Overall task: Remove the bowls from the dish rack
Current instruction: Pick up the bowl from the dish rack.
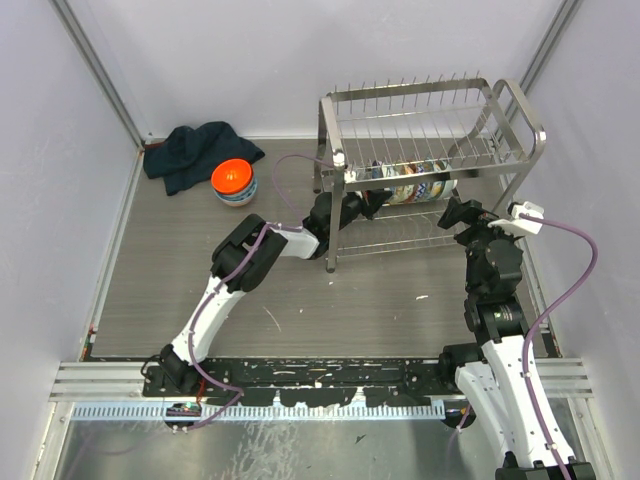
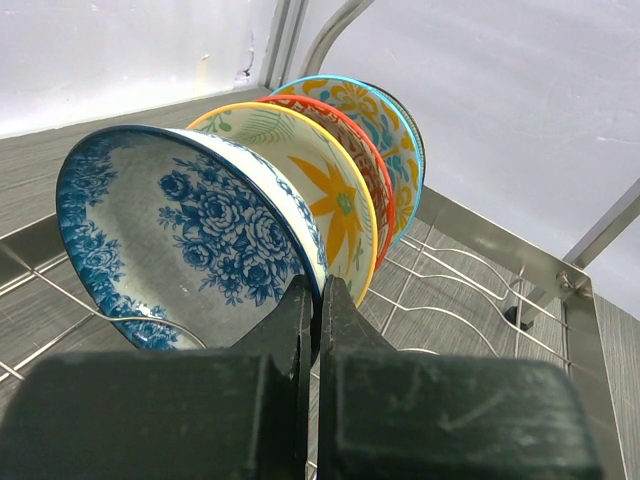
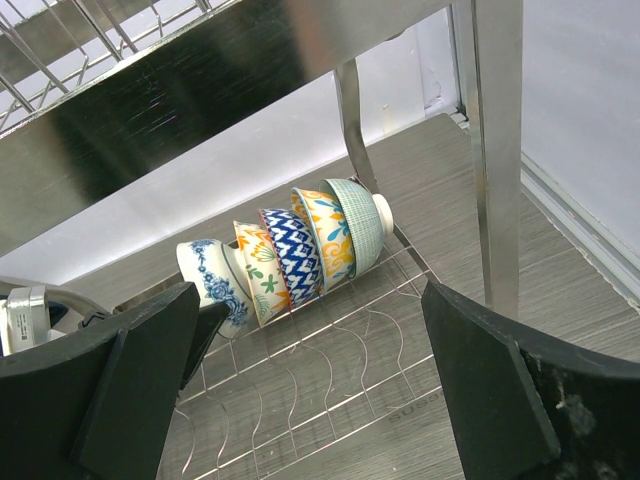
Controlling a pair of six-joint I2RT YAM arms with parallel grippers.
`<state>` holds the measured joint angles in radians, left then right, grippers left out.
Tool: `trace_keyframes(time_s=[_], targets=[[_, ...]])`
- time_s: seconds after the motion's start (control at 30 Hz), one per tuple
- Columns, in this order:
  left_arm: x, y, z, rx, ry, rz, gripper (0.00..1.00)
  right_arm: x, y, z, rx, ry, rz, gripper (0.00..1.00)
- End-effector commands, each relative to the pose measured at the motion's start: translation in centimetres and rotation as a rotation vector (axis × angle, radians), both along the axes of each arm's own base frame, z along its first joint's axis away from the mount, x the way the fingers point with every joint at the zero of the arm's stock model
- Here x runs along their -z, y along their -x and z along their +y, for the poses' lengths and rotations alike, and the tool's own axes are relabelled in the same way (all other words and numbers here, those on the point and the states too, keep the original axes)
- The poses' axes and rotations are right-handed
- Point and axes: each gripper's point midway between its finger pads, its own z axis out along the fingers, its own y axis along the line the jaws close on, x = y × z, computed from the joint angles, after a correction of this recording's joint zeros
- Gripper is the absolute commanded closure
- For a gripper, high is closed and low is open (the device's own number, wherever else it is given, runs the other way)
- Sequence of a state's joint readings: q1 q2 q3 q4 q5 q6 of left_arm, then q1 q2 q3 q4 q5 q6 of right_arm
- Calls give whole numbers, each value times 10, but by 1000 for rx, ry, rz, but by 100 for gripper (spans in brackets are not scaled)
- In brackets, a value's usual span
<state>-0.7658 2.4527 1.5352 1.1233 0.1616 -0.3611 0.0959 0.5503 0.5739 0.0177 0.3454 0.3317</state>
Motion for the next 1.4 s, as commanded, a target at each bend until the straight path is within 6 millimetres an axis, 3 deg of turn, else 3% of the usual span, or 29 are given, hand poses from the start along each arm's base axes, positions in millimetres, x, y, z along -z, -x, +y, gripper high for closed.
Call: trace_keyframes(time_s=[0.0,0.3,0.93,1.37], targets=[[-94,-10,14,-93,168,-179,100,-14,-1,-1,1,1,-41,0],[-99,-14,9,-92,151,-170,100,-14,-2,1,-6,0,-43,0],[-89,30,-8,92,75,-396,100,-16,-2,2,-11,-1,-51,0],[-82,39,-6,109,33,-474,100,-16,-1,1,-10,-1,-51,0]])
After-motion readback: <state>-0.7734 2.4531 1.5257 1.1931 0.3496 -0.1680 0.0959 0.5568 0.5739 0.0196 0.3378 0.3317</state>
